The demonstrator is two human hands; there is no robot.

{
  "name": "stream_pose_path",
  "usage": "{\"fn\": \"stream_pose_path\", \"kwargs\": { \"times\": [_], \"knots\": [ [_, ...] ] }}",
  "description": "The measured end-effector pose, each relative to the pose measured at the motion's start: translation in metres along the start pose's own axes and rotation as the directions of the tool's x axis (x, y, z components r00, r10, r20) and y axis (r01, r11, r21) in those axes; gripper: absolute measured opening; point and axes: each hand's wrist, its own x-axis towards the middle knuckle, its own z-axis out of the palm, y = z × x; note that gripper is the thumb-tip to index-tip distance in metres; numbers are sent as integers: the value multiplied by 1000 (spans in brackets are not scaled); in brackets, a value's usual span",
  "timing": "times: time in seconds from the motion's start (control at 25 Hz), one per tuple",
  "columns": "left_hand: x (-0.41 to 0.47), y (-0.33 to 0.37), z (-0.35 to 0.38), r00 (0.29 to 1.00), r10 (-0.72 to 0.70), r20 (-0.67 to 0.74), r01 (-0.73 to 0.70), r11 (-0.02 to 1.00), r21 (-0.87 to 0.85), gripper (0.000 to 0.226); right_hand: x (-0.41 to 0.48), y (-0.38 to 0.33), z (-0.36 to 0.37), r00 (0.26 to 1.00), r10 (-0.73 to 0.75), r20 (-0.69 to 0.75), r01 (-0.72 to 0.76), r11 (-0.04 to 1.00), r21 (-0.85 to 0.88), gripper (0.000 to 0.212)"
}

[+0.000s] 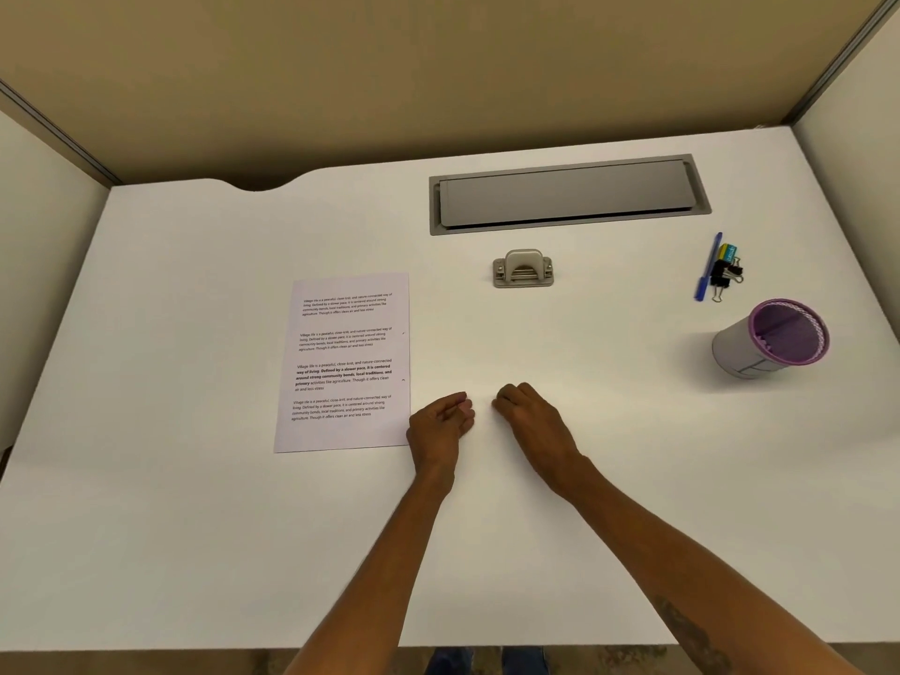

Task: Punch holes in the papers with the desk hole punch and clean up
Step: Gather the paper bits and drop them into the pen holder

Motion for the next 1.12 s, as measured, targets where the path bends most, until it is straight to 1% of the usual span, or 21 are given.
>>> {"fn": "stream_pose_path", "kwargs": {
  "times": [0.08, 0.16, 0.24, 0.32, 0.36, 0.4, 0.44, 0.48, 0.52, 0.56, 0.6, 0.64, 0.68, 0.72, 0.76, 0.8, 0.88, 0.92, 1.0, 1.04, 1.12],
  "knots": [
    [0, 2, 8, 1000, -12, 0, 12, 1000, 14, 22, 4, -4, -3, 999, -19, -40, 17, 999, -41, 16],
    [0, 3, 12, 1000, -13, -15, 13, 999, 33, 22, 3, -7, 1, 994, -58, -92, 46, 991, -127, 23],
    [0, 3, 13, 1000, -13, -26, 13, 999, 33, 23, 0, -8, 3, 994, -75, -84, 57, 978, -200, 29],
    [-2, 1, 13, 999, -20, -25, 20, 1000, 20, 25, 0, -6, 6, 994, -54, -94, 28, 965, -260, 24],
    [-4, -1, 14, 999, -28, -16, 28, 999, 17, 25, 1, -5, 7, 995, -14, -104, -3, 987, -160, 20],
    [-7, -1, 17, 999, -34, -4, 34, 999, 22, 26, 5, -3, 8, 993, 49, -105, -50, 999, -5, 20],
    [-10, -2, 21, 999, -36, 4, 36, 999, 35, 26, 7, -3, 8, 990, 113, -86, -101, 985, 136, 25],
    [-14, -2, 25, 999, -31, 6, 31, 998, 51, 26, 9, -5, 8, 972, 209, -111, -171, 944, 282, 30],
    [-17, -1, 30, 1000, -23, 8, 22, 998, 64, 25, 10, -5, 8, 926, 354, -130, -264, 855, 447, 31],
    [-21, 2, 37, 1000, -14, 16, 13, 998, 69, 25, 10, -4, 6, 861, 498, -104, -339, 715, 611, 27],
    [-25, 6, 44, 999, -8, 33, 6, 998, 61, 25, 9, -4, -2, 787, 616, -13, -382, 504, 775, 21],
    [-30, 10, 52, 998, -3, 58, 0, 999, 40, 24, 7, -1, -11, 740, 663, 110, -372, 268, 889, 16],
    [-35, 15, 62, 996, 7, 89, -9, 1000, 17, 24, 4, 5, -21, 722, 659, 211, -323, 51, 945, 13],
    [-41, 20, 73, 993, 22, 120, -22, 1000, -4, 24, 0, 13, -34, 720, 642, 265, -260, -104, 960, 13],
    [-48, 26, 86, 988, 40, 150, -38, 999, -17, 24, -4, 21, -48, 725, 632, 274, -195, -192, 962, 13],
    [-54, 33, 103, 981, 58, 186, -55, 998, -21, 24, -9, 33, -65, 730, 636, 251, -135, -226, 965, 13],
    [-68, 45, 142, 960, 91, 263, -95, 995, 2, 25, -19, 58, -100, 718, 672, 181, -39, -220, 975, 13],
    [-75, 50, 165, 946, 100, 309, -114, 993, 26, 25, -25, 75, -116, 695, 704, 148, 2, -208, 978, 13],
    [-92, 55, 214, 918, 80, 389, -124, 988, 88, 27, -38, 112, -150, 610, 787, 95, 48, -156, 987, 14],
    [-100, 55, 236, 907, 54, 419, -115, 986, 121, 28, -45, 131, -163, 546, 835, 65, 25, -93, 995, 14],
    [-112, 50, 276, 892, 11, 452, -119, 970, 211, 30, -57, 167, -180, 405, 914, -30, -141, 95, 985, 16]
  ]
}}
